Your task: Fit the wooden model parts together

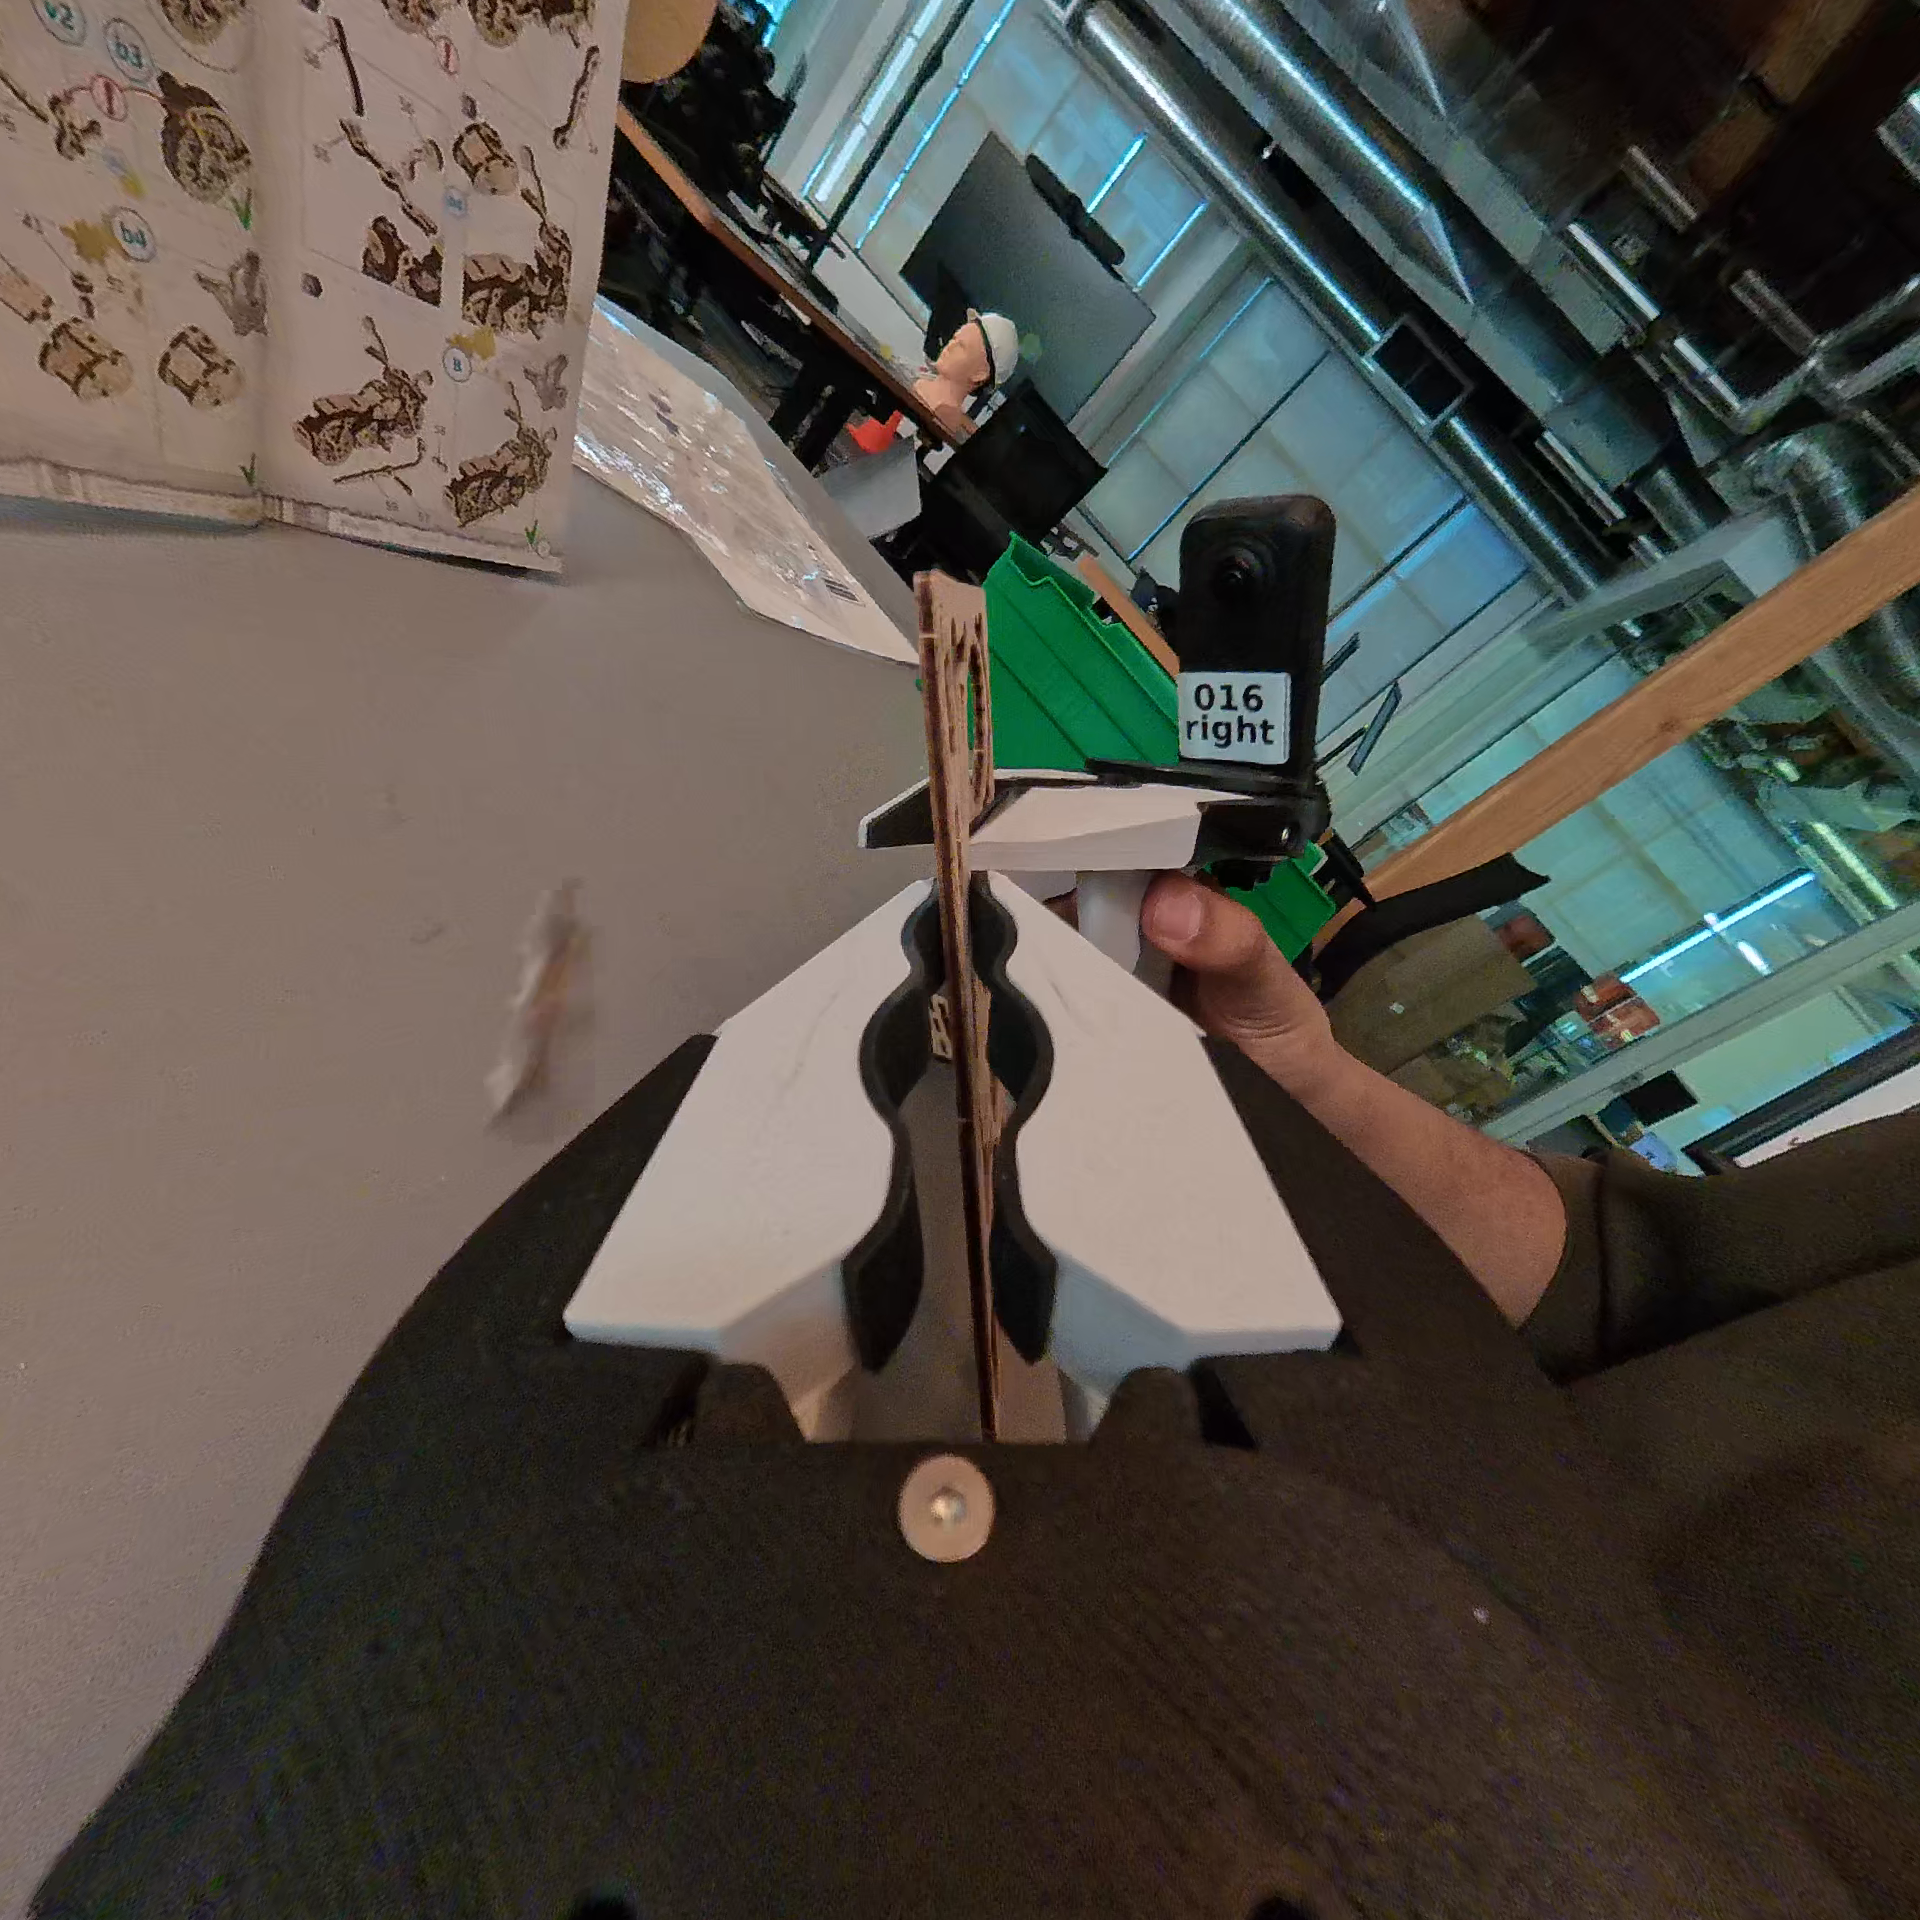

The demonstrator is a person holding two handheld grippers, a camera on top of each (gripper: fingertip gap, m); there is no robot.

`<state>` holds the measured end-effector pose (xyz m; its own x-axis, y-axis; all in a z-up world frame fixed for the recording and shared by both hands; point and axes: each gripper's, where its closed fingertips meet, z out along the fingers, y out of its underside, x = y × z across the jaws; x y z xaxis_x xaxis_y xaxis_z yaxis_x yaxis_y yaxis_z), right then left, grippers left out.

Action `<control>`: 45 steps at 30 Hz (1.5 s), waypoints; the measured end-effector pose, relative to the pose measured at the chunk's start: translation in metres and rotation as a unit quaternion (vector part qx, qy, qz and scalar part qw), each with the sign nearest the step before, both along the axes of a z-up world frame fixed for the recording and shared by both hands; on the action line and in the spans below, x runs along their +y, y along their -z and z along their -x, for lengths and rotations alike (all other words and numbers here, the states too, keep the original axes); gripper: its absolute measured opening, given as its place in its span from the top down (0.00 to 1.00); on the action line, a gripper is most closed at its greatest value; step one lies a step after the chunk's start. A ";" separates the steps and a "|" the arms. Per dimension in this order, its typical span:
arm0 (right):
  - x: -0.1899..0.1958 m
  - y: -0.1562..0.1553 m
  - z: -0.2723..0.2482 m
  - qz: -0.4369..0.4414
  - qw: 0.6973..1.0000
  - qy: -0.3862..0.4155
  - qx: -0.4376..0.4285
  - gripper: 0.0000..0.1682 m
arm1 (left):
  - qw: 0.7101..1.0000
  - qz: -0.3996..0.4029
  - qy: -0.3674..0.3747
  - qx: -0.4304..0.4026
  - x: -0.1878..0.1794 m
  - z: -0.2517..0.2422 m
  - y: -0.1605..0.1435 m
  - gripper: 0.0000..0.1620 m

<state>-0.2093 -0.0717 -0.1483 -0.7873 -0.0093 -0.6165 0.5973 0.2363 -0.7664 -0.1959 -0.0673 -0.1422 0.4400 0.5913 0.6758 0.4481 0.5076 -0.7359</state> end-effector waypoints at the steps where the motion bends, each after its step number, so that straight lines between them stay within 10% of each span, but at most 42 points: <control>1: 0.000 -0.001 0.000 0.002 1.000 0.000 -0.002 0.88 | 1.000 -0.008 0.003 -0.001 0.000 0.000 0.000 0.99; 17: -0.001 -0.004 -0.007 0.045 0.994 -0.042 -0.093 0.94 | 0.993 -0.113 0.007 -0.027 -0.028 -0.003 -0.014 1.00; 23: 0.004 -0.002 0.002 0.030 0.998 -0.023 -0.059 0.89 | 0.974 -0.218 -0.062 -0.005 -0.111 -0.016 -0.044 1.00; 37: -0.002 0.012 -0.010 -0.016 0.999 -0.037 -0.001 0.89 | 0.971 -0.072 -0.029 -0.226 -0.150 -0.057 0.035 0.99; 45: 0.004 0.004 0.003 -0.014 1.000 -0.013 0.022 0.89 | 0.960 0.029 -0.073 -0.268 -0.170 -0.065 0.045 0.78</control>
